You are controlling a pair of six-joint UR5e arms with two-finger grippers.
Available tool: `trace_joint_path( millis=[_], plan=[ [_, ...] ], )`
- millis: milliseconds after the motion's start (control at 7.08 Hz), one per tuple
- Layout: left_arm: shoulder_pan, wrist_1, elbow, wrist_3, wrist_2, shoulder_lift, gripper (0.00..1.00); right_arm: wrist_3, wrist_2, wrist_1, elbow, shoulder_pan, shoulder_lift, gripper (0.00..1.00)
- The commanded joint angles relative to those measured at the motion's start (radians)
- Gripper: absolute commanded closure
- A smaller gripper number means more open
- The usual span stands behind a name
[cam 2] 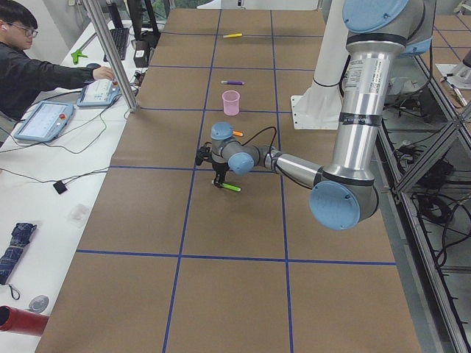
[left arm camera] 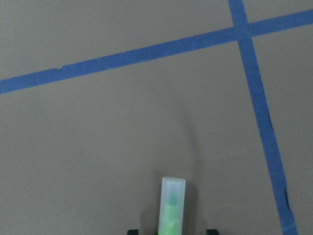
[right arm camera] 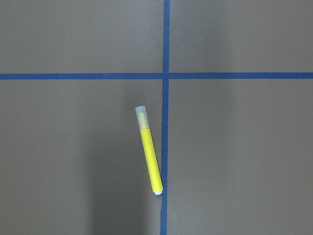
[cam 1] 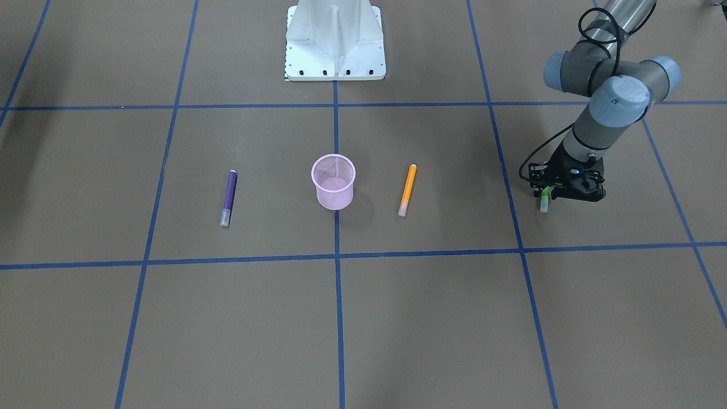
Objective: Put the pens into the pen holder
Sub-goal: 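Lower the left gripper onto the green marker and close on it, then lift the green marker upright with the left gripper toward the cup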
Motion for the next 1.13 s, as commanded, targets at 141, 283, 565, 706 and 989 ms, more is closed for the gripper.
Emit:
trace_joint_path(
  millis=[141,283,565,706,989],
  plan=[
    [-0.004,0.000,-0.026,-0.007,-0.011,0.011,1.00,0.000,-0.001,0.000,0.000,0.000,0.008,0.01],
    [-0.011,0.007,-0.092,-0.010,-0.047,0.014,1.00,0.000,-0.001,0.002,0.000,0.000,0.010,0.01],
    [-0.055,0.012,-0.234,-0.018,-0.038,0.016,1.00,-0.003,-0.001,0.002,-0.005,0.000,0.020,0.01],
    [-0.057,0.008,-0.305,-0.011,0.023,0.005,1.00,0.000,-0.003,0.000,-0.012,-0.002,0.042,0.01],
    [-0.044,-0.030,-0.342,-0.027,0.124,-0.106,1.00,-0.011,-0.003,0.003,-0.070,-0.009,0.073,0.01]
  ],
)
